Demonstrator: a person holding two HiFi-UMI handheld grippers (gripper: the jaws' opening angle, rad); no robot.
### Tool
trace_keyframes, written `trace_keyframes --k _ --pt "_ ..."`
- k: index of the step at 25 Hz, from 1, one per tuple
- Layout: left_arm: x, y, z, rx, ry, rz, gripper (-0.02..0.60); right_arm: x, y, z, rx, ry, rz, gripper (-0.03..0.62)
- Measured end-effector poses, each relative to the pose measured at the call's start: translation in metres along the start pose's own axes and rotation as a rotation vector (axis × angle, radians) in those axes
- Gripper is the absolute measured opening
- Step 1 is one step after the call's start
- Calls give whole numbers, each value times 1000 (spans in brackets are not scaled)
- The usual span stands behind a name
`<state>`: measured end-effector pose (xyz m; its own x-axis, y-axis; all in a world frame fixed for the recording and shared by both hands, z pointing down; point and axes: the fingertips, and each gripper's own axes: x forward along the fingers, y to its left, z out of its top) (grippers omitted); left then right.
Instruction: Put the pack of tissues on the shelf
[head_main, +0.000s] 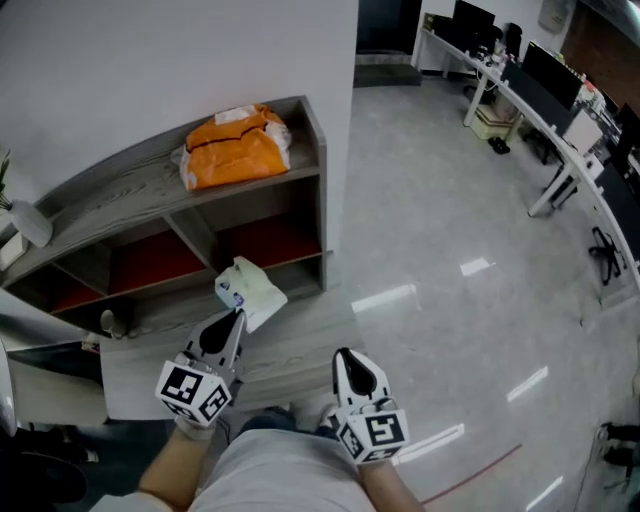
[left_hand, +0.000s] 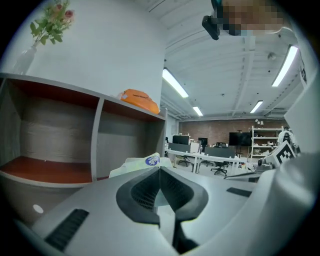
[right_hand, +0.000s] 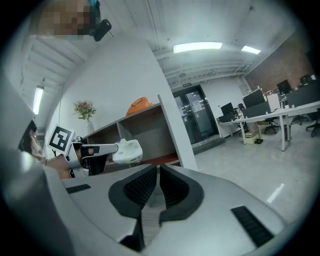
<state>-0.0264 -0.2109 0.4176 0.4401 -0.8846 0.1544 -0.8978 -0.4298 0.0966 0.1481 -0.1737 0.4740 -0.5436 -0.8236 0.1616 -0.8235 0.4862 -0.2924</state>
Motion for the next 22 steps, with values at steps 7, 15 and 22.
trace_keyframes --k 7,15,22 --pt "58 18 10 55 16 -80 17 -5 -20 13 12 -42 -149 31" --pt "117 27 -5 69 66 -129 18 -20 -40 13 24 -47 -282 31" --pt "146 27 -29 90 120 -125 18 -35 -49 11 26 -46 -358 31"
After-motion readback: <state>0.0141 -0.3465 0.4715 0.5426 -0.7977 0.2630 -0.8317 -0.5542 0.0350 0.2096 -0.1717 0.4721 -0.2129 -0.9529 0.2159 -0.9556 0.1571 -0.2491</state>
